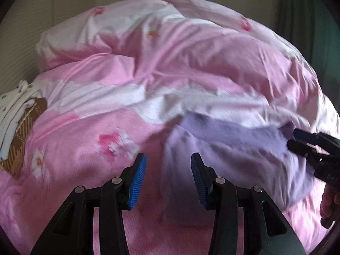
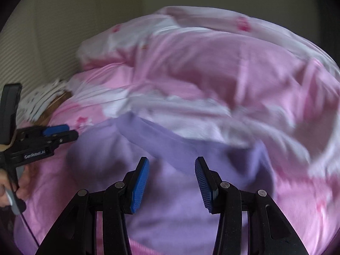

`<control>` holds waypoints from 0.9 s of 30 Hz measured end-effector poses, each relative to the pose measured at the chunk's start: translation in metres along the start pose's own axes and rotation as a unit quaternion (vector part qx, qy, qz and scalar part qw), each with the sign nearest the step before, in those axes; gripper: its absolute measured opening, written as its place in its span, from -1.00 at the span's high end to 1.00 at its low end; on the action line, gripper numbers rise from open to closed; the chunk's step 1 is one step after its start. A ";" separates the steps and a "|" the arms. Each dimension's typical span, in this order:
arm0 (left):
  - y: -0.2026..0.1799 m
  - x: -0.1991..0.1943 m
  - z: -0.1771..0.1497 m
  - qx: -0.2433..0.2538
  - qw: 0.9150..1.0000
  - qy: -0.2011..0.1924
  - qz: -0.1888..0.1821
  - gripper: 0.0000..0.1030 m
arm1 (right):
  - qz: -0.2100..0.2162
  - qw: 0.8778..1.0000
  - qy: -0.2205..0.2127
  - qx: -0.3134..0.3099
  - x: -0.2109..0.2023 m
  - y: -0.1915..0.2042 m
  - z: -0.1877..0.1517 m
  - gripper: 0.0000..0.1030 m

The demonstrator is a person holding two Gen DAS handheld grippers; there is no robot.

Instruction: Fold small clothes

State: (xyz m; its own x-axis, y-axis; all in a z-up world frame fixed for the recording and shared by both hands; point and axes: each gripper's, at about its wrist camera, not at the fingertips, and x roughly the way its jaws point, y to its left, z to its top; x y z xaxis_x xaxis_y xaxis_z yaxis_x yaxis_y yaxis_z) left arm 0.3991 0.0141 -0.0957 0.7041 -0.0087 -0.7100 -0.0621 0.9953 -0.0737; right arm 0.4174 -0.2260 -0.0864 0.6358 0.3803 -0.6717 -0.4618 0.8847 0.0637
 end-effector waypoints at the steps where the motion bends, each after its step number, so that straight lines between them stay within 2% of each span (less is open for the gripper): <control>1: 0.003 0.003 0.005 -0.008 1.000 -0.004 0.005 0.07 | 0.012 1.000 0.004 -0.010 0.008 0.002 0.007 0.11; 9: 0.026 0.032 0.033 -0.038 0.999 -0.023 0.031 -0.02 | 0.101 0.988 0.059 -0.099 0.087 0.031 0.064 0.11; 15: 0.045 0.052 0.029 -0.048 0.998 -0.023 0.019 -0.06 | 0.124 0.975 0.107 -0.148 0.139 0.051 0.078 0.14; 18: 0.050 0.063 0.026 -0.057 0.998 -0.011 0.010 -0.06 | 0.130 0.971 0.124 -0.158 0.156 0.054 0.080 0.41; 23: 0.055 0.062 0.026 -0.062 0.998 -0.012 -0.004 -0.08 | 0.155 0.965 0.147 -0.153 0.172 0.050 0.085 0.70; 27: 0.059 0.059 0.027 -0.069 0.997 -0.015 -0.008 -0.10 | 0.182 0.957 0.168 -0.153 0.179 0.051 0.087 0.84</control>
State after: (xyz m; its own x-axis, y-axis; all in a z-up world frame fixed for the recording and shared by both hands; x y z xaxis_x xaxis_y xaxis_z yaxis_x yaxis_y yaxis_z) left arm 0.4563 0.0745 -0.1236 0.7267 -0.0202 -0.6866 -0.1449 0.9726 -0.1820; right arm 0.5618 -0.0894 -0.1393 0.1876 0.4943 -0.8488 -0.8064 0.5709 0.1542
